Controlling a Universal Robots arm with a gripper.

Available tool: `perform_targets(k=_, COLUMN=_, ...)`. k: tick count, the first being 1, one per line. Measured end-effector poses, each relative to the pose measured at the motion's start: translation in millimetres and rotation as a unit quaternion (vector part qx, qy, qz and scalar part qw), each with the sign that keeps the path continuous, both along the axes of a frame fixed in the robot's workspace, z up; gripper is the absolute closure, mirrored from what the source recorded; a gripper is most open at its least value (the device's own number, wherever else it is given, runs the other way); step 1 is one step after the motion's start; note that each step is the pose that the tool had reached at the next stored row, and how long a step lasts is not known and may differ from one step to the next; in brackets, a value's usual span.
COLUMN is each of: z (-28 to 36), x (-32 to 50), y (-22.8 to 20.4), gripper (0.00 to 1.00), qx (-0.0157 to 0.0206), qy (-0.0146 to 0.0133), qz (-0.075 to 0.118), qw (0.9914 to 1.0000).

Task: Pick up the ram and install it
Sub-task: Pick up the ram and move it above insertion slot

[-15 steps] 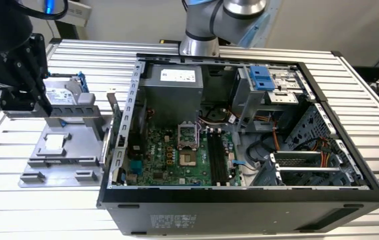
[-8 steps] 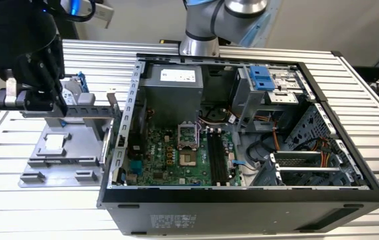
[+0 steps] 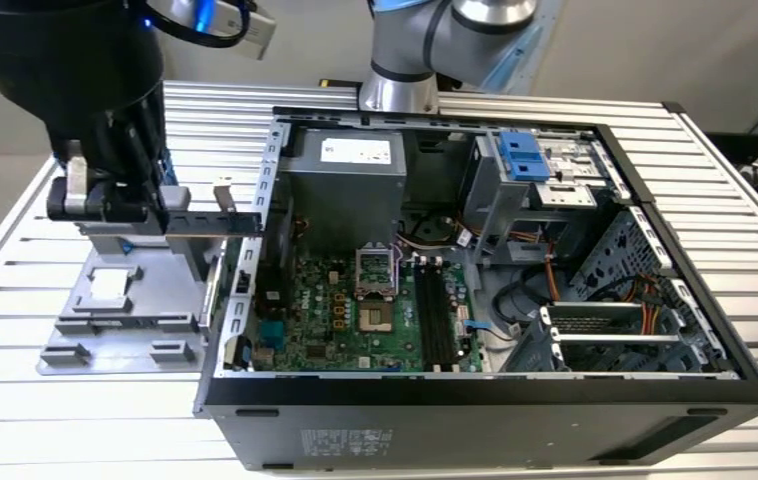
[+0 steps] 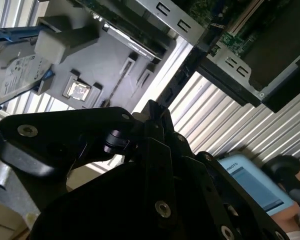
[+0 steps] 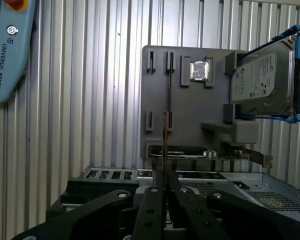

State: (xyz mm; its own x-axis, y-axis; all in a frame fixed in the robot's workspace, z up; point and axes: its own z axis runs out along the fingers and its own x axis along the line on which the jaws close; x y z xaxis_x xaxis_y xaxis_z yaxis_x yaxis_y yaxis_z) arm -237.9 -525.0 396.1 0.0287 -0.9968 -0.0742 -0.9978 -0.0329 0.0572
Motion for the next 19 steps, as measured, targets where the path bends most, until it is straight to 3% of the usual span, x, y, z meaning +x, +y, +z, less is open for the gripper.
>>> perform_targets(k=11, z=0.0, x=33.4, y=0.0, gripper=1.0, qx=0.0, qy=0.0048, qz=0.0, qw=0.99999)
perform_targets(k=19, z=0.0, x=56.0, y=0.0, gripper=1.0, qx=0.0, qy=0.0065, qz=0.0, qw=0.99998)
